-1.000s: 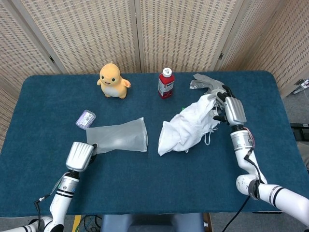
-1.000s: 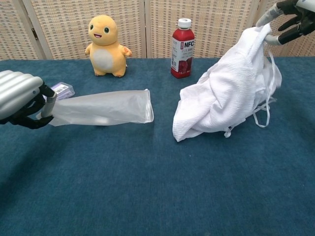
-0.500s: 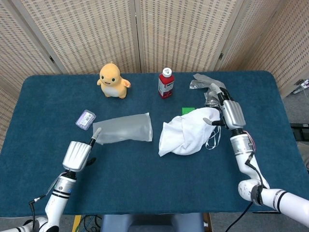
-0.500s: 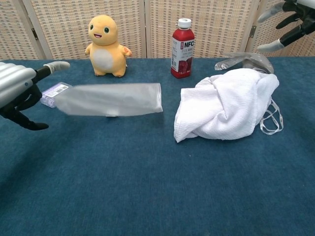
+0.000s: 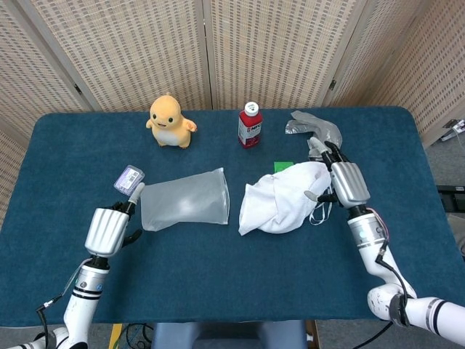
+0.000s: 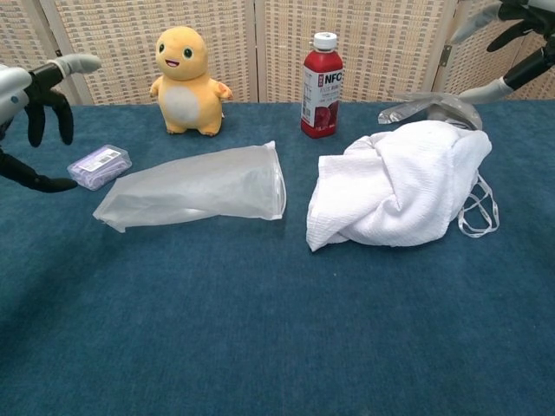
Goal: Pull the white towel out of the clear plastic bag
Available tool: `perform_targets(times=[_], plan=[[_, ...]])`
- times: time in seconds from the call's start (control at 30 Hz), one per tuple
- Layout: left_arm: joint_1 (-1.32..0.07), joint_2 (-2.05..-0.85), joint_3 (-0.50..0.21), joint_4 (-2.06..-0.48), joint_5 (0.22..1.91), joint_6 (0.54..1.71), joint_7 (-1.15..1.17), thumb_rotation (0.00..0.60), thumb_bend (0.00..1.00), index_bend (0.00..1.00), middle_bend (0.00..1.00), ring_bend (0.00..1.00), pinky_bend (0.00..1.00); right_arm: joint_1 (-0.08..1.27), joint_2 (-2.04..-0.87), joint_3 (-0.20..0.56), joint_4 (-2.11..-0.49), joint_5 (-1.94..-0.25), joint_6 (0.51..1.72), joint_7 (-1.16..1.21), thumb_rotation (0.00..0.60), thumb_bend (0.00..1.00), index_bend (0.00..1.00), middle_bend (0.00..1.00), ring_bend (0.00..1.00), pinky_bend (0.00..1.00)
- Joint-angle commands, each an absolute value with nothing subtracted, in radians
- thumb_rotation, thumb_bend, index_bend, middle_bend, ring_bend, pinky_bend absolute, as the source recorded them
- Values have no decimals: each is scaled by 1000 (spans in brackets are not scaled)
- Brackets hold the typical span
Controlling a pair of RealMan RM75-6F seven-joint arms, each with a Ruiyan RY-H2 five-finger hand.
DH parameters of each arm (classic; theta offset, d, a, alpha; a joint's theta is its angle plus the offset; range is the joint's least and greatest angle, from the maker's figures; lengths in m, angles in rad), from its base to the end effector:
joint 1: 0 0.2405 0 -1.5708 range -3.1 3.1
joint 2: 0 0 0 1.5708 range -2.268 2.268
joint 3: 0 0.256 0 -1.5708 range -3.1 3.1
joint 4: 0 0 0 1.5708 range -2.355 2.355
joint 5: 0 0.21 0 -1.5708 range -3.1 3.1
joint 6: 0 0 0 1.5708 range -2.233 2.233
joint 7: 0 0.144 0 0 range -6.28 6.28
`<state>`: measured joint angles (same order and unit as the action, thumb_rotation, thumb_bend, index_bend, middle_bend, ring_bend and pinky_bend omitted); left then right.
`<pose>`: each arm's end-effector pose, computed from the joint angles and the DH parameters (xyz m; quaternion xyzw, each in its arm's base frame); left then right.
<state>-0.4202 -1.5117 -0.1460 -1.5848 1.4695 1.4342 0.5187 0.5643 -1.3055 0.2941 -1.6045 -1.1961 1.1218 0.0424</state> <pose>-0.1838 0.2725 0.0499 -0.6600 -0.2407 -0.4431 0.5569 -0.1860 -0.3485 0.0984 0.5894 -0.4466 0.5064 0.4435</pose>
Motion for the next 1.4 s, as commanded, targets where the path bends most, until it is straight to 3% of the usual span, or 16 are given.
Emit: perform_targets(times=[0.03,0.2,0.37,0.57,1.0,1.4], plan=[[-416,-1494,-164,-1628,1463,1445,510,600,0,56,302,461,708,548,-1275,268,-1643,-1214,1132,1,600,0,95,231,43,214],[-399,-1450,-181,-1738,1421,1445,501,600,50,88,255,366,614,526,-1237,227,-1699,-1235,1139,-59,600,0,129,231,43,214],[-382,-1370,-181,-1862,1362,1418,503,600,151,100,250,345,566,498,-1206,189,-1746,-1259,1156,-98,600,0,138,231,43,214],[-358,-1282,-166,-1944,1332,1409,505,600,161,100,246,338,542,450,-1172,134,-1784,-1300,1191,-132,600,0,149,231,43,214],[-256,-1159,-82,-1963,1358,1467,456,600,202,102,238,335,525,326,-1119,29,-1809,-1409,1288,-93,600,0,150,231,43,214],[-156,-1134,-28,-1927,1390,1538,355,600,221,102,236,328,512,232,-1083,-17,-1828,-1480,1378,-63,600,0,161,231,43,214]])
